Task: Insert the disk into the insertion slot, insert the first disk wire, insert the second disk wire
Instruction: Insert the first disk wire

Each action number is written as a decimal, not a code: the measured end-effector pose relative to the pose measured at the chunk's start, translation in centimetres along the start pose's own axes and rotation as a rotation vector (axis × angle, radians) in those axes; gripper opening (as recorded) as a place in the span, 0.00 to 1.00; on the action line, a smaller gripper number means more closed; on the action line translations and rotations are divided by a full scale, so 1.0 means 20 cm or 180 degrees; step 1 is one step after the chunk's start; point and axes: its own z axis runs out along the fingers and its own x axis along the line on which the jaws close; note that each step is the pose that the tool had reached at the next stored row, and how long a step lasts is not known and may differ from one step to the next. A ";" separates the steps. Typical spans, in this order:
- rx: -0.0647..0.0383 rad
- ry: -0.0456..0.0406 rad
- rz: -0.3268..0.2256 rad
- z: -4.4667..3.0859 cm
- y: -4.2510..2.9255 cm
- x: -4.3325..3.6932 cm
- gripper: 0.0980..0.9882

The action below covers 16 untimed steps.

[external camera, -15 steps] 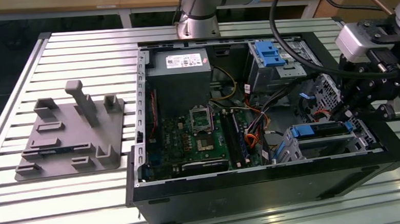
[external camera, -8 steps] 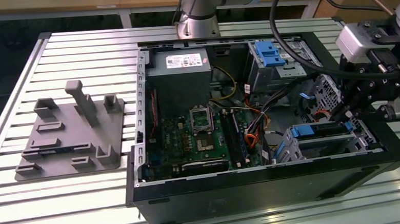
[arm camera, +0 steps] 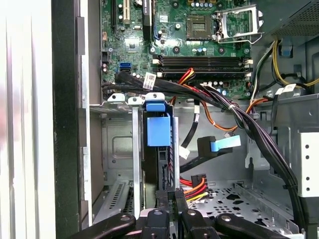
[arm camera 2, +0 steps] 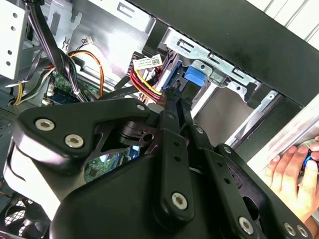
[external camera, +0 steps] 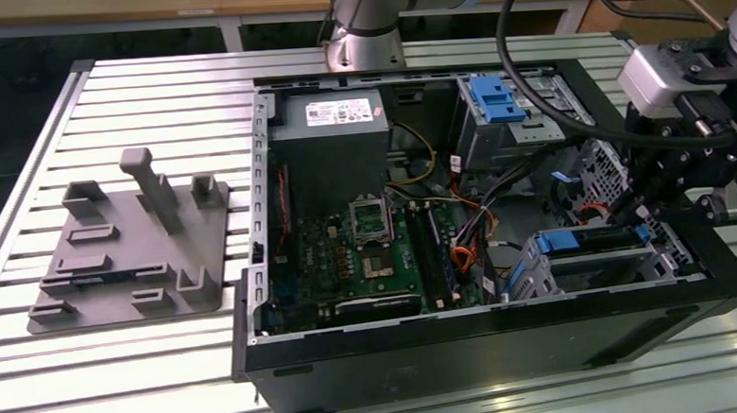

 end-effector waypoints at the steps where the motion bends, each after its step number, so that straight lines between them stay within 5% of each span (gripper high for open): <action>1: 0.0000 0.0000 0.0000 0.001 0.000 0.000 0.07; 16: 0.0000 0.0000 0.0001 0.014 -0.002 0.001 0.07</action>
